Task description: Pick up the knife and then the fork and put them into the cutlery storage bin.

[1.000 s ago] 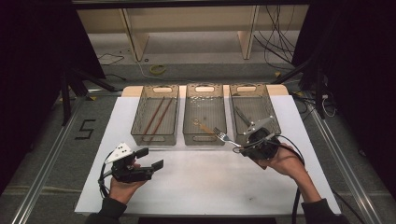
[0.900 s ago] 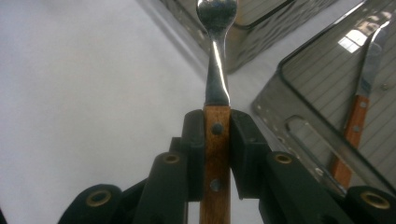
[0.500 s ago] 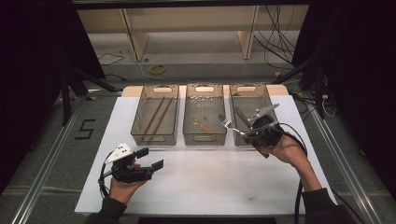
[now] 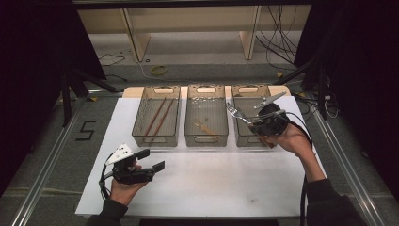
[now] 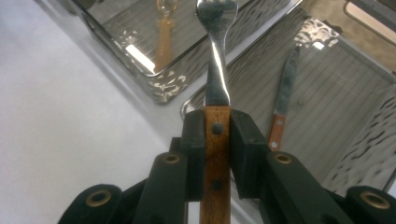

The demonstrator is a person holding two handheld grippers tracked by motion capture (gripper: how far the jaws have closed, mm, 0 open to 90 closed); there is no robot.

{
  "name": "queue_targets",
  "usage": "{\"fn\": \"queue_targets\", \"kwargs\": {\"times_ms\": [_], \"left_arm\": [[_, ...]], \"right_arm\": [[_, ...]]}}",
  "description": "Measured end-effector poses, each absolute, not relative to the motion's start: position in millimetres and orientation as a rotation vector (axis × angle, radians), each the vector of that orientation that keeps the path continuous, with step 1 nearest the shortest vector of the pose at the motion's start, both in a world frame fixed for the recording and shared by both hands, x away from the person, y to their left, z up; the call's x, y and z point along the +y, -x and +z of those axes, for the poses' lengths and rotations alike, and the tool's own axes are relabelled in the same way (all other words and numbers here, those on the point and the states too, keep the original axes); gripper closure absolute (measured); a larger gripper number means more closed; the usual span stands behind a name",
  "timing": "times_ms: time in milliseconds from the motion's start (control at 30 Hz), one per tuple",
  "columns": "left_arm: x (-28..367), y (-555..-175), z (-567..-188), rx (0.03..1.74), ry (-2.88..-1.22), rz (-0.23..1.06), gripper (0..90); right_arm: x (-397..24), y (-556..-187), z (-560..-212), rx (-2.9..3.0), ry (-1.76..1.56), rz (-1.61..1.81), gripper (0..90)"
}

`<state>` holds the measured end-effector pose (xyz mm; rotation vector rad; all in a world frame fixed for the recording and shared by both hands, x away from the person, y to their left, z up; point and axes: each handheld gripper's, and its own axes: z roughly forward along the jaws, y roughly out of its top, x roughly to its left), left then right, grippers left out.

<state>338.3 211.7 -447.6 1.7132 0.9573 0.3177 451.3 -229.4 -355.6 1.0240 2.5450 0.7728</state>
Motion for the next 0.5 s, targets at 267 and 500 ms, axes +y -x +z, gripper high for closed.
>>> {"fn": "queue_targets", "kwargs": {"times_ms": [267, 500], "left_arm": [[211.6, -338.4, -447.6, 0.957, -1.714, 0.319, 15.7], [211.6, -338.3, -447.6, 0.956, -1.713, 0.319, 15.8]], "right_arm": [[-233.4, -464.6, -348.8, 2.507, -1.059, 0.782, 77.6], [-237.4, -475.0, -344.8, 2.478, -1.102, 0.772, 77.6]]}}
